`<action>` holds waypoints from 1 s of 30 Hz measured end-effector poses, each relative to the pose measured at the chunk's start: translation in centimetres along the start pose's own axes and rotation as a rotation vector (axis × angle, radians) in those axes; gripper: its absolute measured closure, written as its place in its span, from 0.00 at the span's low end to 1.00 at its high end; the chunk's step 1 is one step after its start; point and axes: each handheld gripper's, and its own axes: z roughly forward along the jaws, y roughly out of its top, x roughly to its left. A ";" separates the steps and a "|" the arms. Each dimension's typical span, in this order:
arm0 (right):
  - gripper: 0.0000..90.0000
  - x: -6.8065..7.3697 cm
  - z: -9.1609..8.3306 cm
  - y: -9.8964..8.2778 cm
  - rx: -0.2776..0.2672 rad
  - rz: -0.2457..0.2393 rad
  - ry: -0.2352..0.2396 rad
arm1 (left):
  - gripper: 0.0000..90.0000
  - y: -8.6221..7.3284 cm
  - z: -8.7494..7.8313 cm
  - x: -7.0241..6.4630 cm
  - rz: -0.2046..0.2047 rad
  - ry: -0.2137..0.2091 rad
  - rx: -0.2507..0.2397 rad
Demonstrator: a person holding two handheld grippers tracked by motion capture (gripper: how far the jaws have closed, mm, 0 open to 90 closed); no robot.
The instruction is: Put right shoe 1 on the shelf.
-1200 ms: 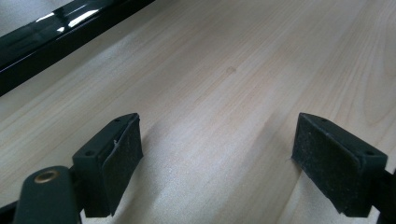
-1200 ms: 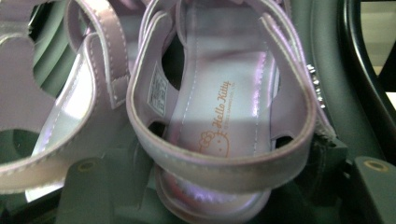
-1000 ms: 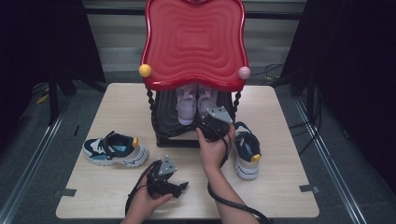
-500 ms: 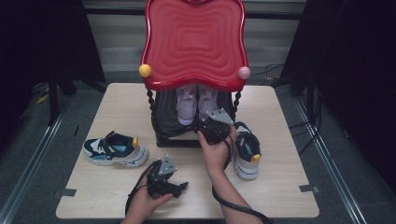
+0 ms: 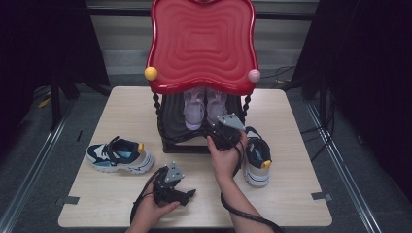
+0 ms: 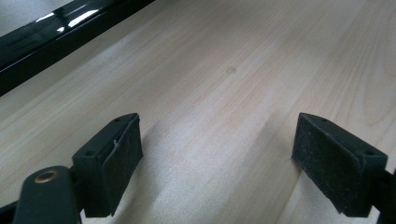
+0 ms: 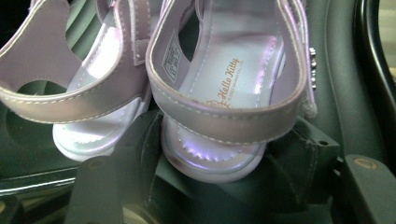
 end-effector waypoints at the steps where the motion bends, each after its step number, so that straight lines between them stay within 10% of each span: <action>1: 0.39 0.0 -0.1 0.0 -0.002 0.001 0.001 | 0.17 0.0 0.0 0.0 0.001 0.001 0.000; 30: 0.22 -1.4 -2.1 -1.0 0.029 -0.083 0.145 | 0.17 0.0 0.0 0.0 0.001 0.001 0.000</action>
